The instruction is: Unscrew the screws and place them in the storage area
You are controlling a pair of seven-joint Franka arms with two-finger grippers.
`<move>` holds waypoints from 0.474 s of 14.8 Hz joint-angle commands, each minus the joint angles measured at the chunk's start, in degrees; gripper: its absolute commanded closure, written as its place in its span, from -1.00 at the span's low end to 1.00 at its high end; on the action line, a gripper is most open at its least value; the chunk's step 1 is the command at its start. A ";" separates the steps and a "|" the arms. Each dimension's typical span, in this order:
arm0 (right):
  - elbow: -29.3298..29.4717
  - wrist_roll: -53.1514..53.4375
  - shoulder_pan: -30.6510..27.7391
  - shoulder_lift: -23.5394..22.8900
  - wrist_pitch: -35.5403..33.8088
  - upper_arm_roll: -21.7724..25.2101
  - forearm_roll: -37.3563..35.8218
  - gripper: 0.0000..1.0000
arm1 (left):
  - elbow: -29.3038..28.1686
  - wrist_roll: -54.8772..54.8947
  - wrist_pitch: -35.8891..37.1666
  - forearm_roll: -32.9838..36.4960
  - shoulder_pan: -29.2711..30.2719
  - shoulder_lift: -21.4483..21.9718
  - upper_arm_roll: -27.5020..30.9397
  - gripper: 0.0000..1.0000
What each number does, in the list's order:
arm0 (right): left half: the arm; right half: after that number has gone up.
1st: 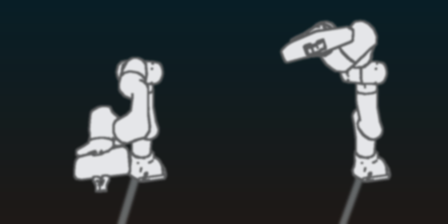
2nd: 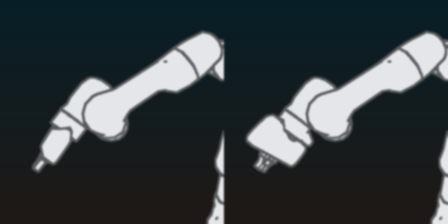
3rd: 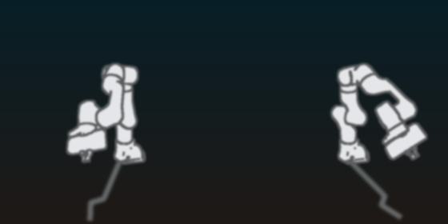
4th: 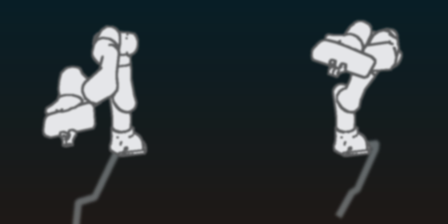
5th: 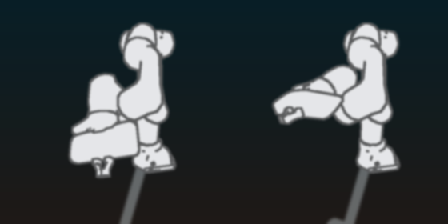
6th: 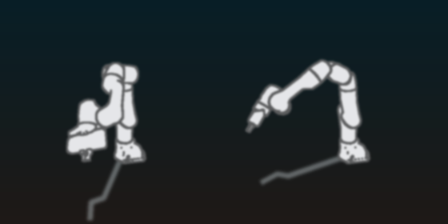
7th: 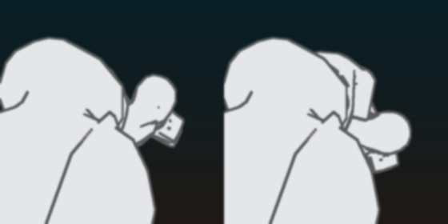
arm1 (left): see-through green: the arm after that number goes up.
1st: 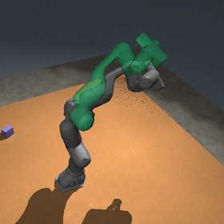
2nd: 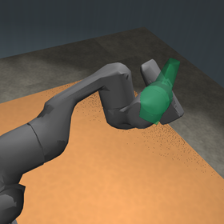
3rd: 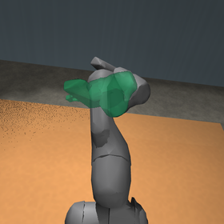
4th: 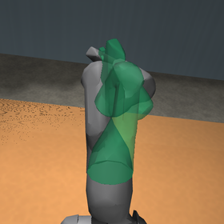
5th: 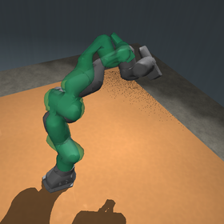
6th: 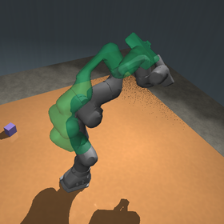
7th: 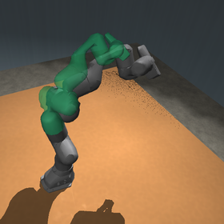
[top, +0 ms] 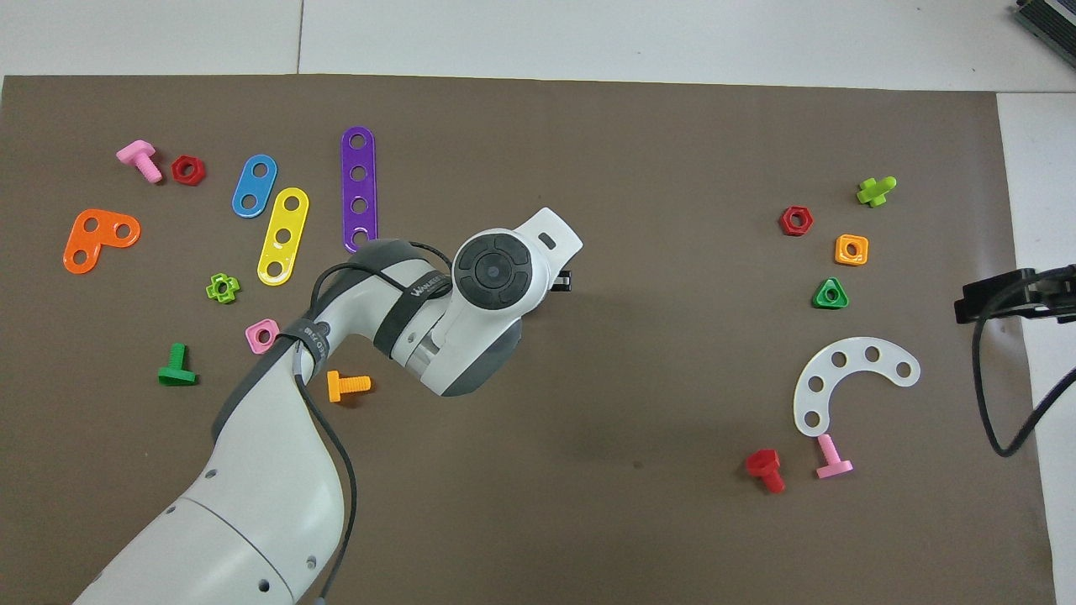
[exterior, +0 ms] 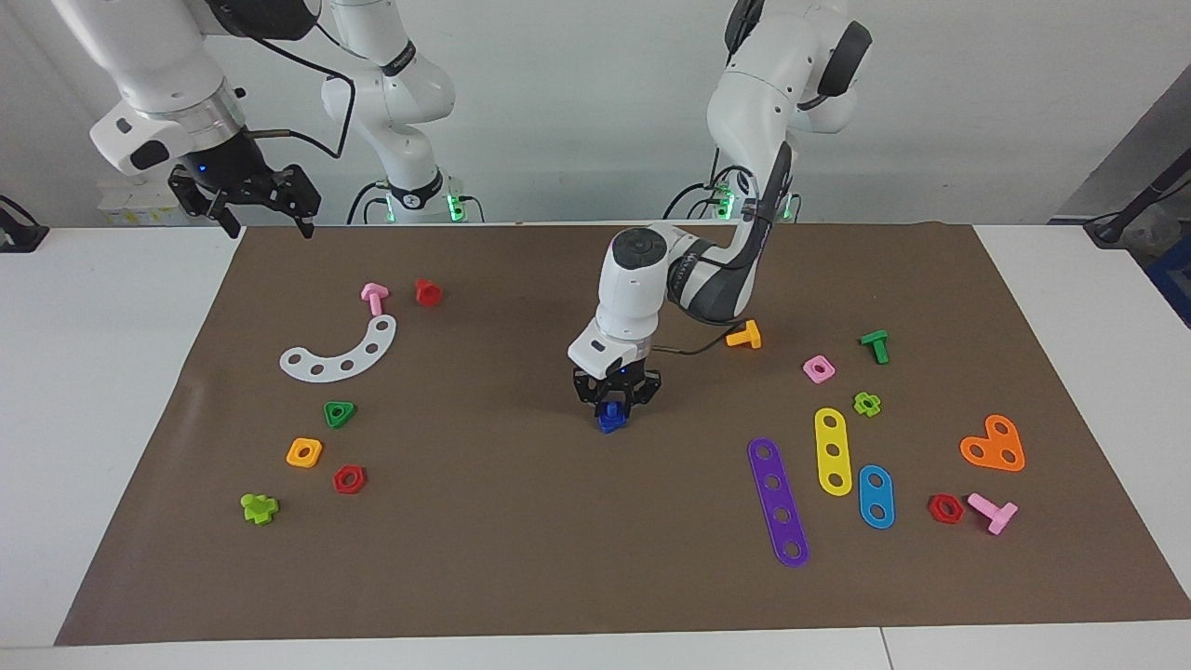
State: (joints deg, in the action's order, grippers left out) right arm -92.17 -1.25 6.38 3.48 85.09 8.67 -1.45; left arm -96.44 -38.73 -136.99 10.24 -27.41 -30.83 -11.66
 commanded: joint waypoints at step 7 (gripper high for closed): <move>-1.34 0.81 -0.32 1.44 -0.36 -0.32 0.66 -1.00 | 4.58 -0.56 5.40 0.57 -0.80 -0.90 0.94 0.80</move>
State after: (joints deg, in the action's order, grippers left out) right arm -92.17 -1.25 6.38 3.48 85.09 8.67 -1.45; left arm -95.46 -38.75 -135.46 10.25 -27.41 -30.83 -11.52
